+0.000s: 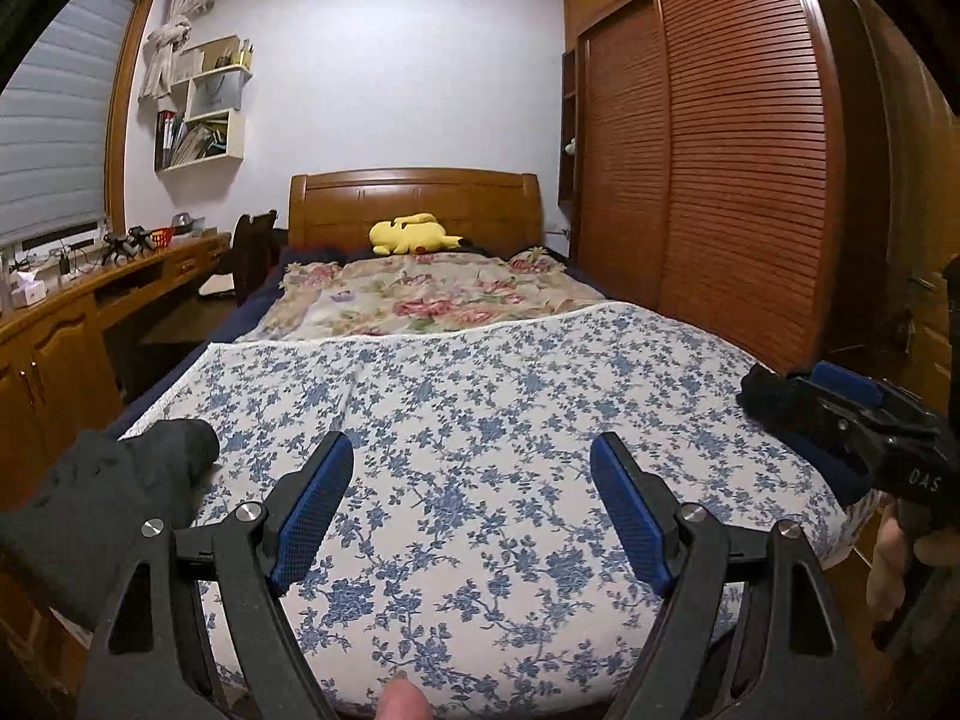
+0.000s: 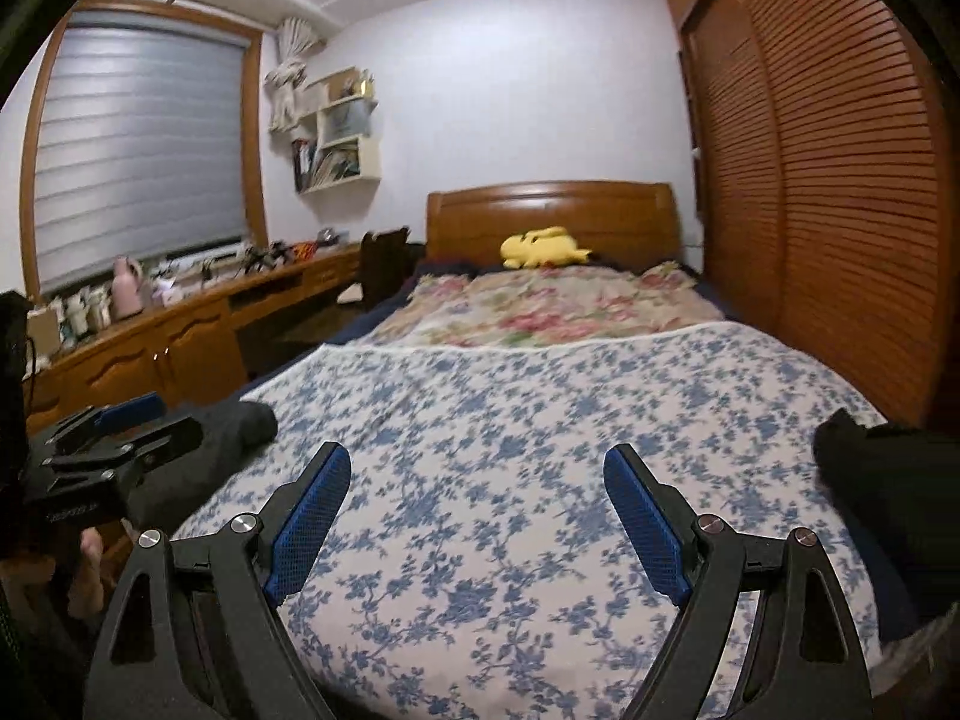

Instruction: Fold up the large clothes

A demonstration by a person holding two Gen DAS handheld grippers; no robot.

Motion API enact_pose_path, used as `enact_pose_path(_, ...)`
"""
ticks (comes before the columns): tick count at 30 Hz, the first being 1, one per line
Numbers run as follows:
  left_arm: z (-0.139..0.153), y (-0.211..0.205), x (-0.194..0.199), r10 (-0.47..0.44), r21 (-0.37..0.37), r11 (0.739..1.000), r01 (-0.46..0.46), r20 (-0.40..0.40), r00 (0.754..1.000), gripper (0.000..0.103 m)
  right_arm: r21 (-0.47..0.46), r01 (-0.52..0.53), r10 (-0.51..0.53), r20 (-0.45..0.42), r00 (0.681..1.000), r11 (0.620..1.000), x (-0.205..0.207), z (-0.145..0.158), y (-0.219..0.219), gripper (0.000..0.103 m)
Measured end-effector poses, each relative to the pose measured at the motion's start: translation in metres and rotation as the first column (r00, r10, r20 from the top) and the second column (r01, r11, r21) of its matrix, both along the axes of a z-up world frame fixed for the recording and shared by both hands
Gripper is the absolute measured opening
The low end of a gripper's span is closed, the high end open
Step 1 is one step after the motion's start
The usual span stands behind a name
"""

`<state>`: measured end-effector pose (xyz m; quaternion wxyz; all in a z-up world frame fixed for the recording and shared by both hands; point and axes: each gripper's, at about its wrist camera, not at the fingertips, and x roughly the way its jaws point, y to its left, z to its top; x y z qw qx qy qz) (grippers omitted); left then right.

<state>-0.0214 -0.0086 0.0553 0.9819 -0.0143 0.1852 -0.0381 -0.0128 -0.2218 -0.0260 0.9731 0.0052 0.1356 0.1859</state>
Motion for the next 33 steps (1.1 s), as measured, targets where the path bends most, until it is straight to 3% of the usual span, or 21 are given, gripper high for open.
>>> enact_pose_path(11,-0.001,-0.003,-0.005,0.027,-0.001,1.0,-0.027,-0.003,1.0,0.082,0.007,0.041,-0.041,0.019,0.999,0.999,-0.001,-0.019,0.013,0.087)
enact_pose_path(33,-0.009,-0.002,-0.002,0.037,0.001,0.999,-0.036,-0.007,0.999,0.082,0.009,0.034,-0.034,0.008,0.999,0.999,-0.004,-0.011,0.004,0.087)
